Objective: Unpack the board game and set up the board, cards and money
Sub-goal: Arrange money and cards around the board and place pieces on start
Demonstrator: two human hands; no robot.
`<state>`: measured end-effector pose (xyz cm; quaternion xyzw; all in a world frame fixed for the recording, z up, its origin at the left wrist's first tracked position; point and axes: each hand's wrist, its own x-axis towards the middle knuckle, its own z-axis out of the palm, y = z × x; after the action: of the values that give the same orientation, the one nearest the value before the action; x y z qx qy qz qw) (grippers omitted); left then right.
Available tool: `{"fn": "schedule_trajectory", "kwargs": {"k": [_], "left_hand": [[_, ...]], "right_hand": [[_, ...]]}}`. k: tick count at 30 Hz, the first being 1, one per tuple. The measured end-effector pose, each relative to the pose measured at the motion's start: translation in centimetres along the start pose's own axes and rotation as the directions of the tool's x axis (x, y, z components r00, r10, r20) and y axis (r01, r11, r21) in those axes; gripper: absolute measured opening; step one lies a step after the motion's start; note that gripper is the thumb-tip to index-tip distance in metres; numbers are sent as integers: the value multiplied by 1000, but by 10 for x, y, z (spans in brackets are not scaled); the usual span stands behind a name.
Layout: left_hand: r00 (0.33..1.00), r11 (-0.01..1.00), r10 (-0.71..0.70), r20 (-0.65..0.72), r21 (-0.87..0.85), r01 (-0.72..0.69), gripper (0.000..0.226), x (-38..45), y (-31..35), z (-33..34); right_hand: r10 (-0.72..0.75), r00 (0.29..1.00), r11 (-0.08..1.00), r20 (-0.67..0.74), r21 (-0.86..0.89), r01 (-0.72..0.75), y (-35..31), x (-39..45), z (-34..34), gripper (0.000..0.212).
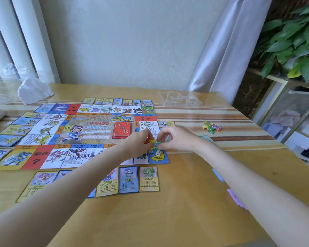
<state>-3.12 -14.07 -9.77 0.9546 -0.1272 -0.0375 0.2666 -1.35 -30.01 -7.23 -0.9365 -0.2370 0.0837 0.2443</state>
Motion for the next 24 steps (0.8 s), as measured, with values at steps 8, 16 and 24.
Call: {"fn": "schedule_trajectory", "kwargs": {"k": [8, 16, 24], "left_hand": [[986, 511, -140, 95, -846, 155, 21, -5, 7, -14], [948, 373, -253, 196, -884, 282, 9, -16, -2, -24], [928, 254, -275, 253, -911, 324, 20, -19, -8, -23]], "right_hand": [[-100, 961, 974, -257, 171, 147, -21, 1, -5, 13], [-125, 983, 991, -135, -57, 119, -32, 3, -10, 11], [-124, 992, 948, 35, -290, 129, -28, 12, 2, 14]]}}
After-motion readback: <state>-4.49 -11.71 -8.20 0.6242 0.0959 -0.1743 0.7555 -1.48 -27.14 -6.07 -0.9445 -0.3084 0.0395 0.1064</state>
